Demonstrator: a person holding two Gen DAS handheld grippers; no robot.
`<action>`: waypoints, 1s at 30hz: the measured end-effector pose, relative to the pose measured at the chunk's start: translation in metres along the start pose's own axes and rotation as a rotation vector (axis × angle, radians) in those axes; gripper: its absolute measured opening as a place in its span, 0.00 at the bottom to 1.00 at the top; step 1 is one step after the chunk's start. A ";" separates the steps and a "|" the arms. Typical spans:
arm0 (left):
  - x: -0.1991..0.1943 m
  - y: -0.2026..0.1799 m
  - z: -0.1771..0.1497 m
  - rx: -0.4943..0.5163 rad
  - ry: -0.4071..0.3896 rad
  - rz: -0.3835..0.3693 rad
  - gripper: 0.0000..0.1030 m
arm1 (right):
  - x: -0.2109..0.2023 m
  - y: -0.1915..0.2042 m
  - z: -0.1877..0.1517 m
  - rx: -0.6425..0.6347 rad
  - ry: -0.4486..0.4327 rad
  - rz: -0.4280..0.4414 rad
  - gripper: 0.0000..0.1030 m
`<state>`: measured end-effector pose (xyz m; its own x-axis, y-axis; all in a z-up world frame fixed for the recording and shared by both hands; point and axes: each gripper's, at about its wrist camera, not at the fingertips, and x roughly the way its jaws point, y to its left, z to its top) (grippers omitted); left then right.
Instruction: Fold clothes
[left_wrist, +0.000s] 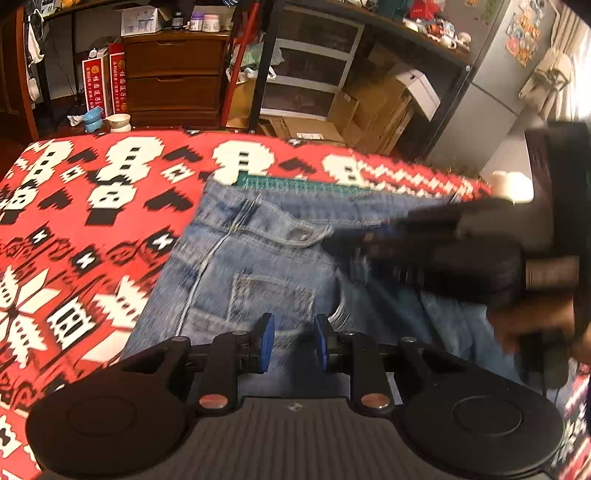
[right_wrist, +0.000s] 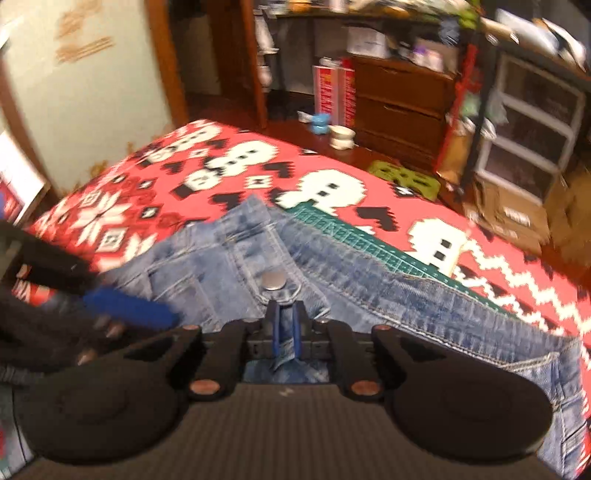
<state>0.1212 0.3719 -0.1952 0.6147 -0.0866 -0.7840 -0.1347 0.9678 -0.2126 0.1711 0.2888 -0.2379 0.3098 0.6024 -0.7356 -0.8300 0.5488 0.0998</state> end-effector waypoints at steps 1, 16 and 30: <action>-0.002 0.001 -0.004 0.003 -0.011 -0.008 0.22 | 0.002 -0.002 0.000 0.011 -0.005 -0.003 0.03; -0.009 0.002 -0.014 0.011 -0.067 0.012 0.22 | -0.016 -0.062 0.011 0.069 0.022 -0.101 0.09; -0.011 0.013 -0.013 -0.086 -0.067 0.012 0.22 | -0.013 -0.093 0.021 0.246 -0.024 -0.113 0.11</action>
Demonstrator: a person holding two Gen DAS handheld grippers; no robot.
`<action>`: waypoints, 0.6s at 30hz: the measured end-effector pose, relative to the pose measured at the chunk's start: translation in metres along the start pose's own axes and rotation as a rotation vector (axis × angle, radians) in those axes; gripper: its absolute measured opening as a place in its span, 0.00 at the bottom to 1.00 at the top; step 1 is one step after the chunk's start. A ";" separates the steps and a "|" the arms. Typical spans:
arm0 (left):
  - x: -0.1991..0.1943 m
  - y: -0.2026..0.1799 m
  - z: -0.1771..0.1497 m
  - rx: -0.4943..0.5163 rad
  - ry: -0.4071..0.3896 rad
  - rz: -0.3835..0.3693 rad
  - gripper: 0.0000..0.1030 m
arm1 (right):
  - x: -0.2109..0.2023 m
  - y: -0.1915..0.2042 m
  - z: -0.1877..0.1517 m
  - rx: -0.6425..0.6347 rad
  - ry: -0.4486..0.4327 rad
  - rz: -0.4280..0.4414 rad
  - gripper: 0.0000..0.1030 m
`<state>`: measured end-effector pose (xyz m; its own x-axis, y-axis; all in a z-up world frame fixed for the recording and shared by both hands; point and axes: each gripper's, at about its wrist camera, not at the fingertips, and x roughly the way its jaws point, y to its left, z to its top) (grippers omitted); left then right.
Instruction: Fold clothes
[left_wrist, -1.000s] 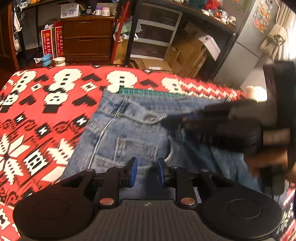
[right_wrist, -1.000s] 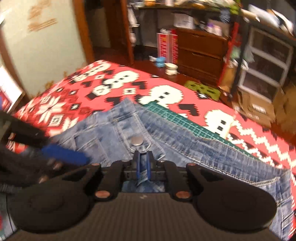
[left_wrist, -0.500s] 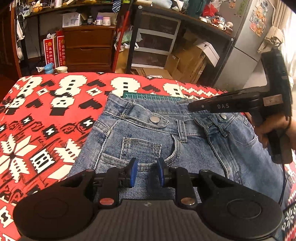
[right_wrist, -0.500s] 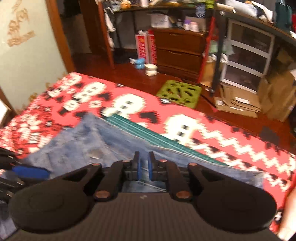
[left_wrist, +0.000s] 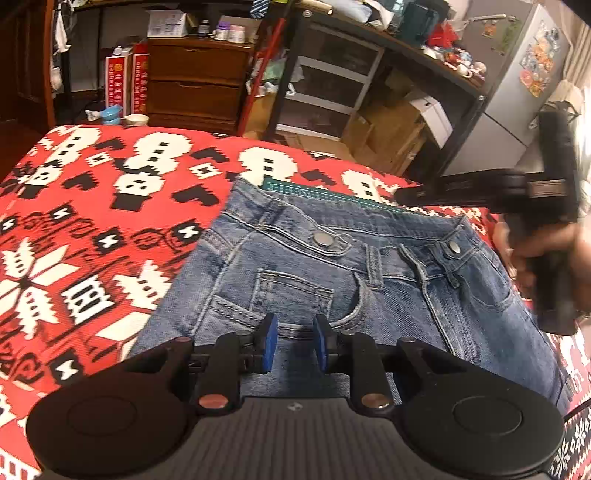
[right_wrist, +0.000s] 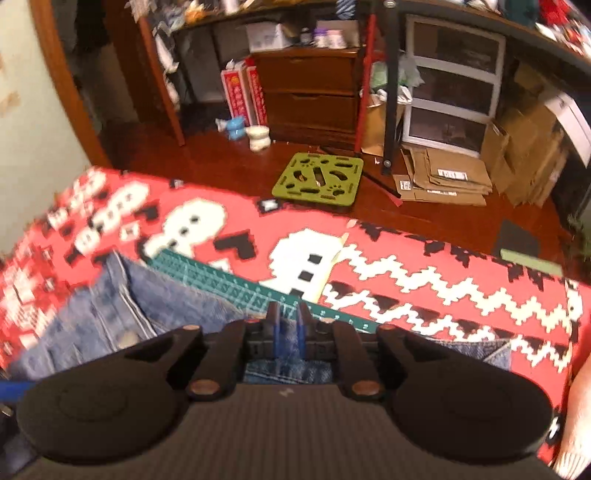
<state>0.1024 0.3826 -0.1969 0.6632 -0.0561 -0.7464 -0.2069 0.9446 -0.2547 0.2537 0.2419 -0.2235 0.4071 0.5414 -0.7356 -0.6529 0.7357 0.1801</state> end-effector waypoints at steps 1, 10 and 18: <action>-0.001 -0.001 0.001 0.005 0.003 0.009 0.22 | -0.007 -0.003 0.001 0.021 -0.009 0.013 0.11; -0.023 -0.023 -0.005 0.082 0.026 0.044 0.42 | -0.100 -0.023 -0.049 -0.106 -0.007 0.034 0.30; -0.037 -0.075 -0.045 0.230 0.019 0.086 0.66 | -0.178 -0.035 -0.141 -0.217 -0.013 0.019 0.75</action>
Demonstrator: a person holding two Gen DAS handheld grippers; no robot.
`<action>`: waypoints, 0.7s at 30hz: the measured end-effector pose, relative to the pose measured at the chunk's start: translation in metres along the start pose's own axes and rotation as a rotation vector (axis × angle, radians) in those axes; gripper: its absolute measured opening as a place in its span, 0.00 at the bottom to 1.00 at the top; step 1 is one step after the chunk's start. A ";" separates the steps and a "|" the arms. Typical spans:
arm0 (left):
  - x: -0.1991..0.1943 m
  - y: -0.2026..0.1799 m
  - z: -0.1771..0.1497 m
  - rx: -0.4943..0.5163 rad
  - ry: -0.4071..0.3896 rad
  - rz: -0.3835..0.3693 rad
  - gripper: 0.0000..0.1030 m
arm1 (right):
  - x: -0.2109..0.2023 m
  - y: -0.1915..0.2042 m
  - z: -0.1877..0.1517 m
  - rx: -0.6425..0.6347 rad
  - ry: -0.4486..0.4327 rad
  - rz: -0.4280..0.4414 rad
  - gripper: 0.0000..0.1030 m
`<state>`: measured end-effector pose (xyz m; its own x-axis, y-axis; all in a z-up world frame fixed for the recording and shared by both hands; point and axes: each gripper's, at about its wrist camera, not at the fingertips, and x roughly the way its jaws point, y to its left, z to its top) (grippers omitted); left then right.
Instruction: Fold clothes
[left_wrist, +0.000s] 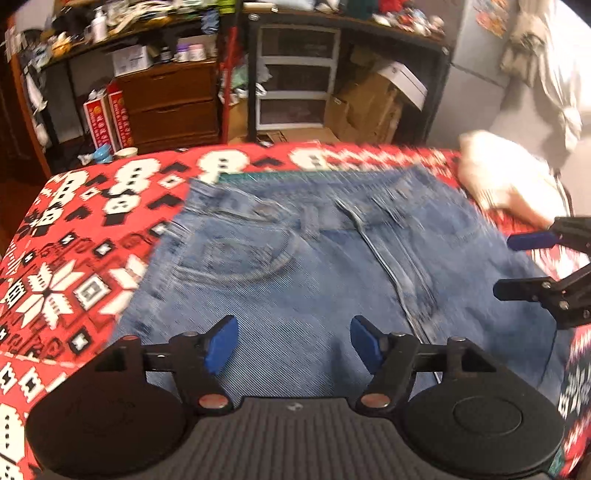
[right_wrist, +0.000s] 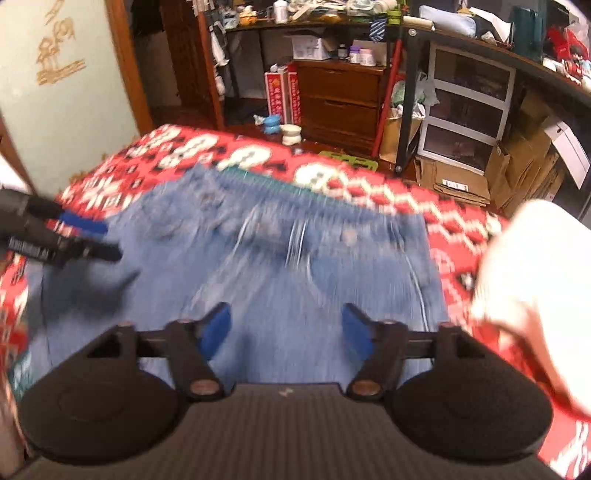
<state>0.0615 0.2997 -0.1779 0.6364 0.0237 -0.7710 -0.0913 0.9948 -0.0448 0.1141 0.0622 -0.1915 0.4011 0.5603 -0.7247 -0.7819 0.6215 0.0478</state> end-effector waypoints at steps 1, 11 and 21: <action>0.002 -0.008 -0.004 0.027 0.009 0.011 0.70 | -0.005 0.002 -0.010 -0.009 0.001 -0.009 0.80; 0.007 -0.053 -0.042 0.195 0.032 0.130 0.90 | -0.020 0.026 -0.075 -0.008 0.000 -0.105 0.99; -0.002 -0.038 -0.067 0.021 0.011 0.088 1.00 | -0.032 0.029 -0.116 0.081 -0.041 -0.119 1.00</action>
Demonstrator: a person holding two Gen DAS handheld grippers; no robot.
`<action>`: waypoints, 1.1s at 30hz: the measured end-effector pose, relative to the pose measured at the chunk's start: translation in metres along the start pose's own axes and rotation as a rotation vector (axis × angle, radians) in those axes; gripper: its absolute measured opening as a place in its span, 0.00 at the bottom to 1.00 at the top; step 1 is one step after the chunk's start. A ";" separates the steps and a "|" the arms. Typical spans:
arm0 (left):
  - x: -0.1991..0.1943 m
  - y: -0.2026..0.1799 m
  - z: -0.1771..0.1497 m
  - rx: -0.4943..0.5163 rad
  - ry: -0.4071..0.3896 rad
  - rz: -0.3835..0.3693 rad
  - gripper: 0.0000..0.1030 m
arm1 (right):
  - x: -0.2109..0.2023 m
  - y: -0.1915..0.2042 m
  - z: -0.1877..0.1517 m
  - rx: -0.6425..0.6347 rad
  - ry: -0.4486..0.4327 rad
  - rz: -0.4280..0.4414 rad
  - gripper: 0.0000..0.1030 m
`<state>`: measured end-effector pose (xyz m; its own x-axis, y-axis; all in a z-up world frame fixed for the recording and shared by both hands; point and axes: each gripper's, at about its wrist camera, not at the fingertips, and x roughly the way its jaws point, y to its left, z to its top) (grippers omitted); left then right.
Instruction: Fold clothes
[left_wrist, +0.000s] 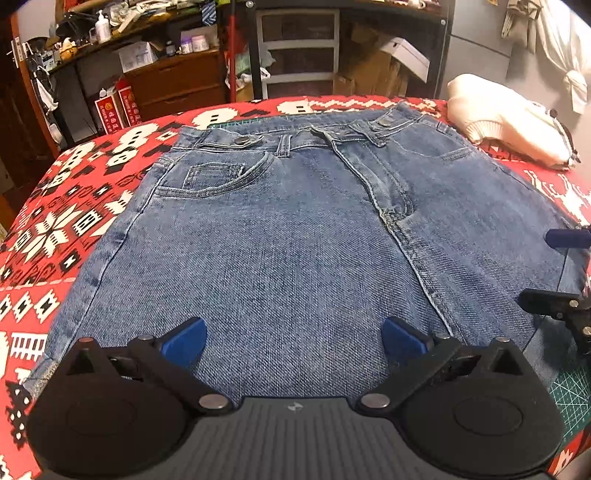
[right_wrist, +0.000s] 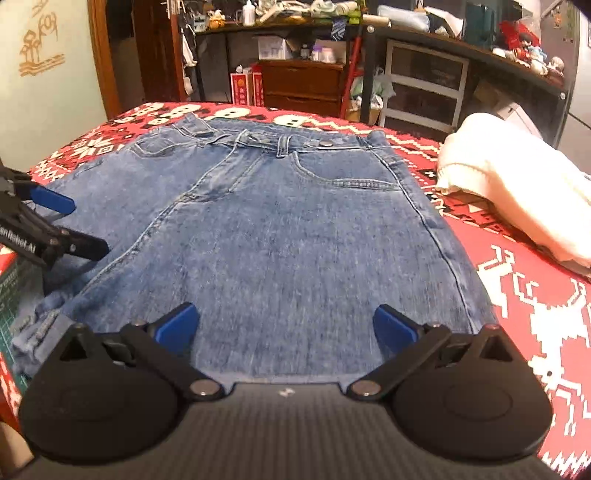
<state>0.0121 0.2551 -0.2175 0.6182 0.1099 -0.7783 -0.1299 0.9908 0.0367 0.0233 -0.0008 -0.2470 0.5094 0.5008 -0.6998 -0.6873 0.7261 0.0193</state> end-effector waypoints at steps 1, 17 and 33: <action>-0.001 -0.001 -0.002 -0.001 -0.011 0.001 1.00 | -0.002 0.000 -0.002 0.001 -0.003 0.000 1.00; -0.009 -0.001 -0.034 -0.024 -0.192 0.006 1.00 | -0.017 0.003 -0.018 0.069 -0.044 -0.050 0.99; -0.010 -0.002 -0.037 -0.032 -0.208 0.012 1.00 | -0.008 0.002 0.025 0.086 0.124 -0.054 1.00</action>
<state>-0.0222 0.2494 -0.2331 0.7629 0.1388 -0.6314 -0.1608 0.9867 0.0226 0.0311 0.0081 -0.2231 0.4727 0.4016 -0.7844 -0.6112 0.7906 0.0365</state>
